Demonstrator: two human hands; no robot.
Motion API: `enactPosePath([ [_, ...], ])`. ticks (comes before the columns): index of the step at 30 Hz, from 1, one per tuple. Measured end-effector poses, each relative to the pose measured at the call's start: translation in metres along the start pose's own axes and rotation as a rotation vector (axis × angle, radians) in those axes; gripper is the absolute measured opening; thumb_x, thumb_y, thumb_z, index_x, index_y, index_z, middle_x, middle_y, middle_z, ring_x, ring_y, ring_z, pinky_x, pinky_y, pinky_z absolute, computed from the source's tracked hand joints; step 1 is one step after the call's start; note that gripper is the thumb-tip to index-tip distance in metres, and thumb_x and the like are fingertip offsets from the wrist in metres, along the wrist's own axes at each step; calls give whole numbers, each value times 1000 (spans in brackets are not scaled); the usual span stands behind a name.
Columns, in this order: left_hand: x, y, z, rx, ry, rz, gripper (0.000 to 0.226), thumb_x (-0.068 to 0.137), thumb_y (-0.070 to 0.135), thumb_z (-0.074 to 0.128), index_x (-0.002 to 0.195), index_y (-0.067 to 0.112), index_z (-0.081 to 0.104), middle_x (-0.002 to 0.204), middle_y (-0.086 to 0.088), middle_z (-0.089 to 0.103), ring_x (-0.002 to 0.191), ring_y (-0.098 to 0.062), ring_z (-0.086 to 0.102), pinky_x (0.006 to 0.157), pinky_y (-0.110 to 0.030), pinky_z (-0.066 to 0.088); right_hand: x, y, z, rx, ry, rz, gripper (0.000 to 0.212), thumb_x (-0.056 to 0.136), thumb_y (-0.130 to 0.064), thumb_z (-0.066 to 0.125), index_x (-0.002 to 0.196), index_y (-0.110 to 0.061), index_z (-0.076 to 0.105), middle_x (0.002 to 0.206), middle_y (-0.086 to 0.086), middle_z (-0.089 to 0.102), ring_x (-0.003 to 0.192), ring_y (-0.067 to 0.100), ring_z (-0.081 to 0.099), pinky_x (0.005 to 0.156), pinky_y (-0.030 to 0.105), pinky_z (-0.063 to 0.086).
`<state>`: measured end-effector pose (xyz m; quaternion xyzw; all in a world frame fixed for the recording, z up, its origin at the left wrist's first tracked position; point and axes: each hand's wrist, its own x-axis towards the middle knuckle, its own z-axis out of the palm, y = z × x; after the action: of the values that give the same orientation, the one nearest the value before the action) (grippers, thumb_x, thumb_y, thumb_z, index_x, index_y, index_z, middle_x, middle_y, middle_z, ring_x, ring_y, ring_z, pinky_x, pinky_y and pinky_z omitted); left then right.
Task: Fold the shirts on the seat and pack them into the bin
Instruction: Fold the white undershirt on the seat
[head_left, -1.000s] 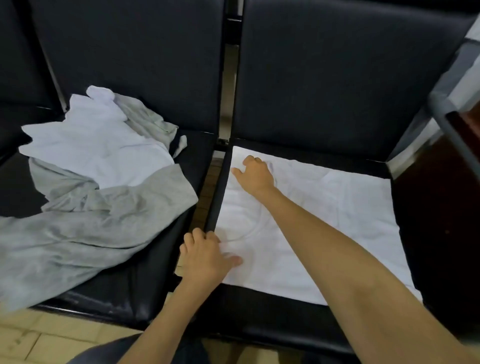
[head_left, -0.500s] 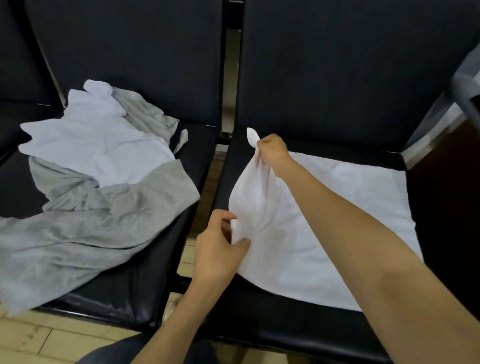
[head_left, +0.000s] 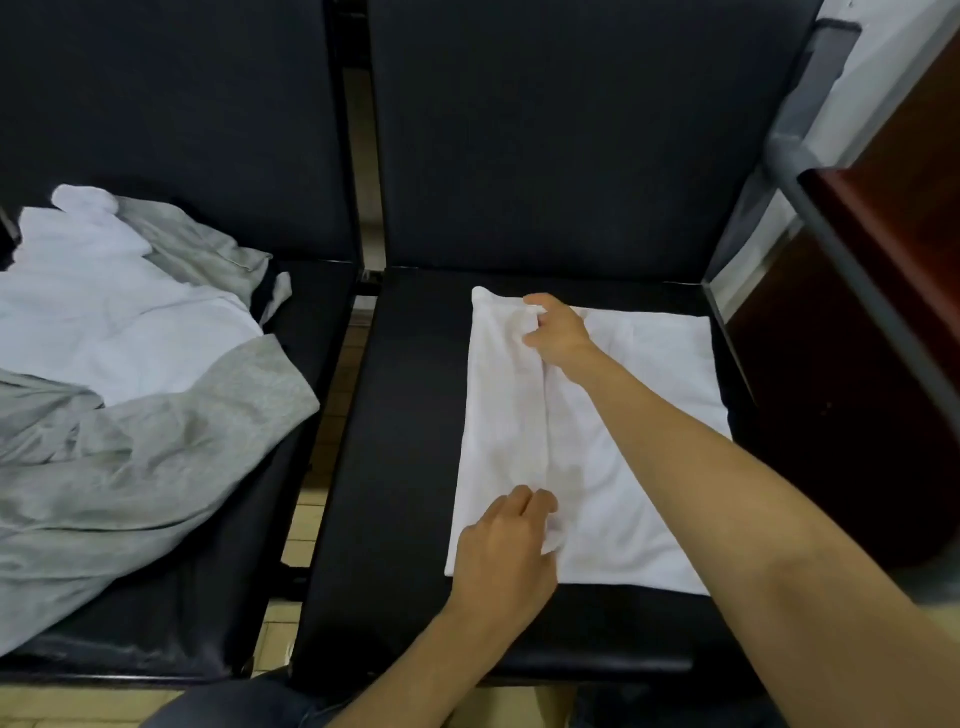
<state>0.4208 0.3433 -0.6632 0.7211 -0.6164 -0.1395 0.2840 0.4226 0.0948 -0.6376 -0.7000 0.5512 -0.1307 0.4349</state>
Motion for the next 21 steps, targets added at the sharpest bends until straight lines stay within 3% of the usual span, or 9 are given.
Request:
enactPosePath([
  [3,-2,5,-2,24,-30,56,30,70,32,76,94,22,62,83,9,60,68,-9,60,50,-16,41,1,7,0,-55,100,-33,40,93,1,50,130,-13,56,135,8,50,119,23,52,90,22,42],
  [6,-4,10,3,38,-85,32,59,79,69,42,111,23,60,102,7,60,89,-11,58,70,-25,50,-4,19,-10,-189,86,-68,40,92,-4,54,131,-13,54,137,8,49,123,24,49,92,23,41],
  [11,-5,23,21,65,37,349,32,85,45,51,100,20,66,103,4,62,97,-13,56,83,-25,48,-19,62,-58,-259,242,-112,26,93,-11,57,118,-10,62,130,11,54,115,26,55,94,23,38],
  [15,-7,42,44,243,3,562,27,84,40,59,107,25,62,119,1,60,113,-19,46,93,-31,42,-35,99,-101,-364,373,27,30,96,-17,54,126,-14,57,135,12,46,128,28,36,101,28,31],
  [18,-10,56,61,283,-74,665,31,91,37,46,117,29,60,131,-2,55,124,-23,43,104,-38,34,-40,118,-120,-370,317,145,36,98,-26,50,133,-20,51,141,14,36,134,31,28,108,32,27],
  [21,-7,68,72,319,-181,687,38,96,45,34,126,37,56,143,-1,46,136,-25,37,112,-50,28,-42,125,-128,-277,240,180,38,97,-32,49,135,-23,52,144,14,34,134,31,32,111,41,33],
])
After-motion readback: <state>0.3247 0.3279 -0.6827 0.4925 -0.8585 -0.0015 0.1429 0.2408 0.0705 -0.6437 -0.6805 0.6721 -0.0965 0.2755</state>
